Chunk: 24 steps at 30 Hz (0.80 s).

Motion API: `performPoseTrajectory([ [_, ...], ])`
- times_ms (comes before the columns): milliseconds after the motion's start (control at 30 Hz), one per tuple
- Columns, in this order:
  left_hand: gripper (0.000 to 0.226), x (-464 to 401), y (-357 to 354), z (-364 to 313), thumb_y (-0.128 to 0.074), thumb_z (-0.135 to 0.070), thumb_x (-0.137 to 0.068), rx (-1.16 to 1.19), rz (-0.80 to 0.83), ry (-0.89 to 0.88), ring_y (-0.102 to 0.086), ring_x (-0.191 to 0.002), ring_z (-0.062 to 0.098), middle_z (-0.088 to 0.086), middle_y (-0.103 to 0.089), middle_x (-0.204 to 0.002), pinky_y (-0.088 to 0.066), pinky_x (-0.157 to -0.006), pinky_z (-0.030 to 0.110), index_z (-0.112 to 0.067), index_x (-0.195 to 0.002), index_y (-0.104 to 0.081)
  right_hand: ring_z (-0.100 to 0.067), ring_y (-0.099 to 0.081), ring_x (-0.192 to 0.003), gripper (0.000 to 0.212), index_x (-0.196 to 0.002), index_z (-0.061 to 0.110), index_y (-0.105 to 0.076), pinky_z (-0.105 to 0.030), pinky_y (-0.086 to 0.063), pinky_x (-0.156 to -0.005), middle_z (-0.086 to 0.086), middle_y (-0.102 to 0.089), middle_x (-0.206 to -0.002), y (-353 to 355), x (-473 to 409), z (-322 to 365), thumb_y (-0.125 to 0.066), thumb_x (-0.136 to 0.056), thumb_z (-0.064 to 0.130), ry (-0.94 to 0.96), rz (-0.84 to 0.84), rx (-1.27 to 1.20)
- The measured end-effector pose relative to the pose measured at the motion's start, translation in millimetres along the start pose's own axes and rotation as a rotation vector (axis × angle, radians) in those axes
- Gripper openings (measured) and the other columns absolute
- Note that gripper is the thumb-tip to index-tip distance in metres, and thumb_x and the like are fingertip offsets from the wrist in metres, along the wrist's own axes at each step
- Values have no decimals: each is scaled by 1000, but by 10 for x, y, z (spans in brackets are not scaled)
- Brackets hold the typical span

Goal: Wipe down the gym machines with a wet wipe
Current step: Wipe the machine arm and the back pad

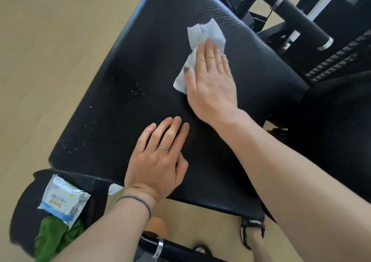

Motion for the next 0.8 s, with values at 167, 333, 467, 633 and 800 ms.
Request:
performPoseTrajectory([
  [167,46,6,14,11,-48,-23,-94,38,-27,17,-48,-138,28,12,-54,-145,-33,-118,47,-11,-137,-61,-25,0,-157,64,-162,8,-7,-38,3,-128,-15,-5,-170,-191,323,222,-12,-108,42,301,-52,74],
  [333,40,-18,105,20,-53,-15,-90,122,-77,116,-55,-126,28,9,-62,-132,-41,-110,42,-9,-128,-66,-20,10,-157,63,-162,11,3,-35,8,-127,-9,9,-170,-63,-7,68,-10,-108,41,96,-26,45],
  [467,15,649,248,45,-61,-10,-85,152,-127,556,-55,-96,28,5,-60,-102,-43,-83,39,-12,-100,-63,-23,8,-157,64,-162,8,2,-38,5,-128,-11,6,-170,-158,33,562,-9,-108,41,291,-32,86],
  [633,22,1354,214,64,-48,-36,-102,757,-217,1553,-58,-92,24,3,-56,-100,-44,-80,39,-15,-106,-48,-27,-2,-157,63,-162,6,-11,-43,-5,-128,-14,-8,-170,-426,611,934,-12,-108,40,685,-11,141],
  [800,27,772,5,243,-30,-33,-105,1263,-539,1860,-59,-103,25,2,-60,-119,-47,-99,39,-16,-112,-50,-26,-3,-157,63,-161,5,-12,-44,-9,-128,-14,-10,-169,-507,977,770,-15,-109,40,964,57,262],
])
Point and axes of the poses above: each hand's wrist, its own x-axis away from the middle knuckle, its own y-axis out of the back of the hand, z = x × y, the point moved 3 cm from there along -x, towards the middle knuckle
